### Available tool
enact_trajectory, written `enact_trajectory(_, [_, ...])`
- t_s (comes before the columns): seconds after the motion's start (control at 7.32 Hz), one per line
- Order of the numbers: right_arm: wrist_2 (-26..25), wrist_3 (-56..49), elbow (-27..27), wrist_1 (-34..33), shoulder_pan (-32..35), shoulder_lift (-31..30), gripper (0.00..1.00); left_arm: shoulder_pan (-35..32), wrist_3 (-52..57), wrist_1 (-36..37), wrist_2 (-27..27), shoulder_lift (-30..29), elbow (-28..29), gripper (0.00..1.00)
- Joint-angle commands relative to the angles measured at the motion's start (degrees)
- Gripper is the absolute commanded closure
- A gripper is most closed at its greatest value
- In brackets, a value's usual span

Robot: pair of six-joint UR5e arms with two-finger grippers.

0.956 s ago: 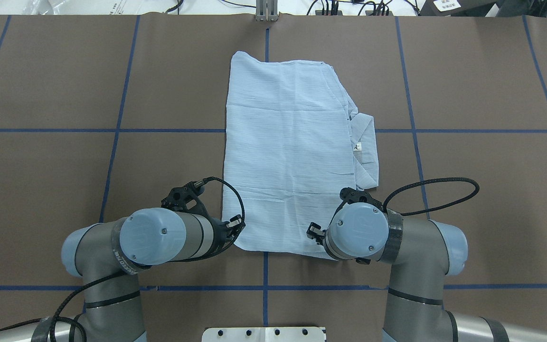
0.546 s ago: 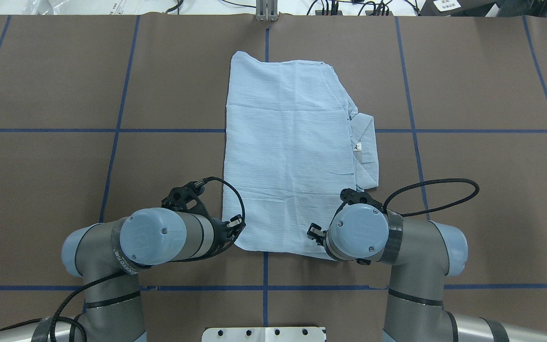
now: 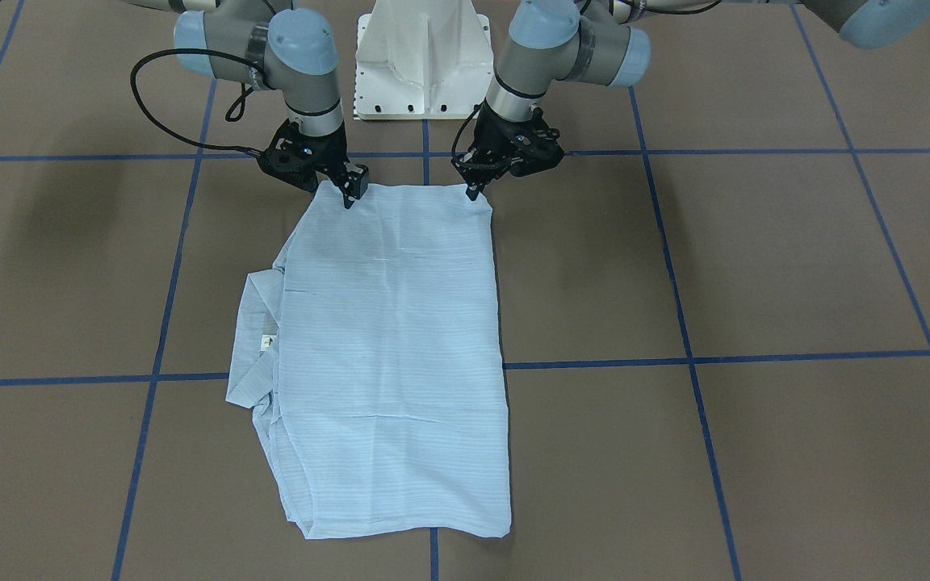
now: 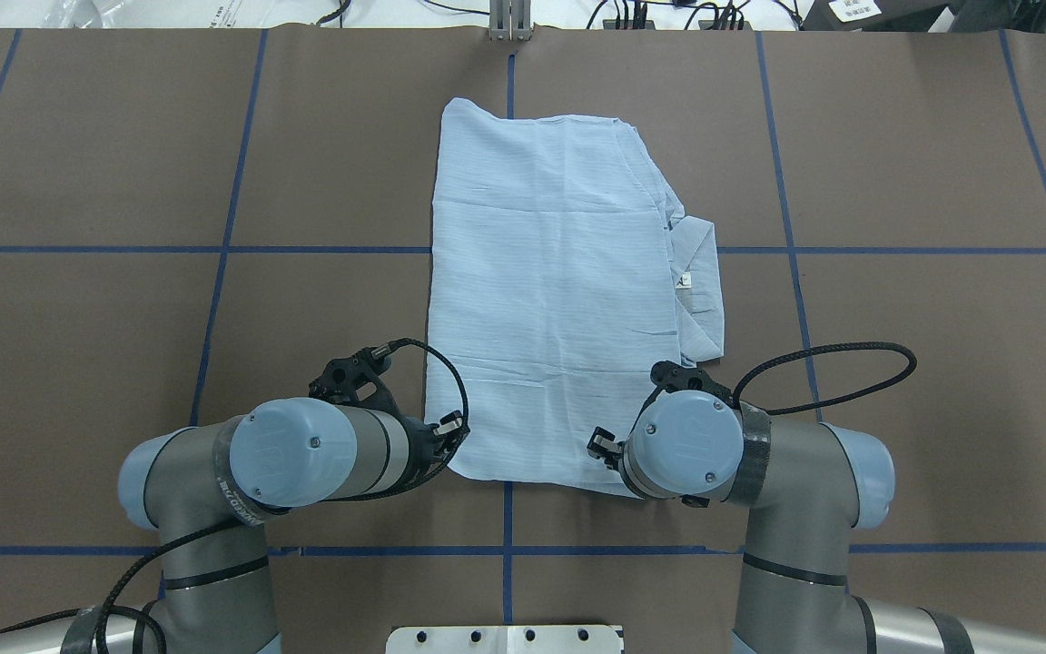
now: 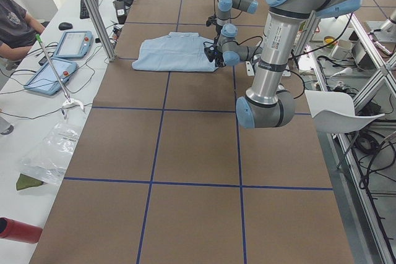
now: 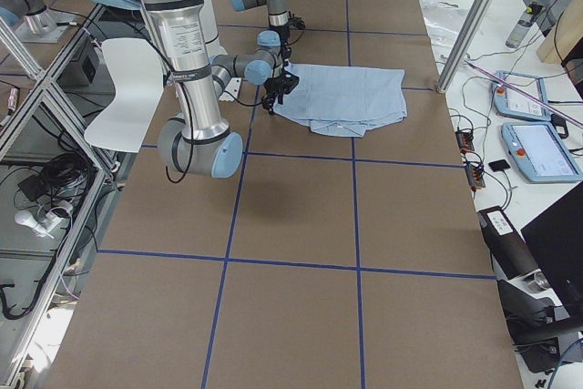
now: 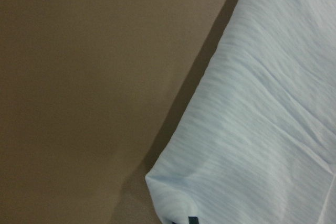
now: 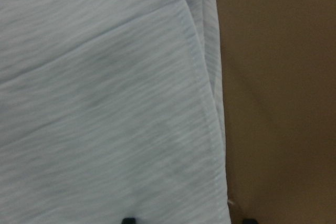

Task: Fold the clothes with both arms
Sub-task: 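Grasp the shirt's near edge with both grippers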

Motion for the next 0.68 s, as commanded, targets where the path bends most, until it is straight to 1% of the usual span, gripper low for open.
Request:
enact_trajectory(0.0, [0.0, 0.0, 0.1, 0.0, -0.2, 0.2, 0.70, 0.1, 0.0, 0.0, 0.0, 0.1, 0.1, 1.00])
enact_trajectory(0.14, [0.1, 0.0, 0.1, 0.0, -0.2, 0.3, 0.78, 0.1, 0.0, 0.0, 0.0, 0.1, 0.2, 1.00])
enact_trajectory(0.55, [0.3, 0.0, 0.5, 0.0, -0.1, 0.4, 0.83, 0.1, 0.0, 0.0, -0.1, 0.0, 0.3, 1.00])
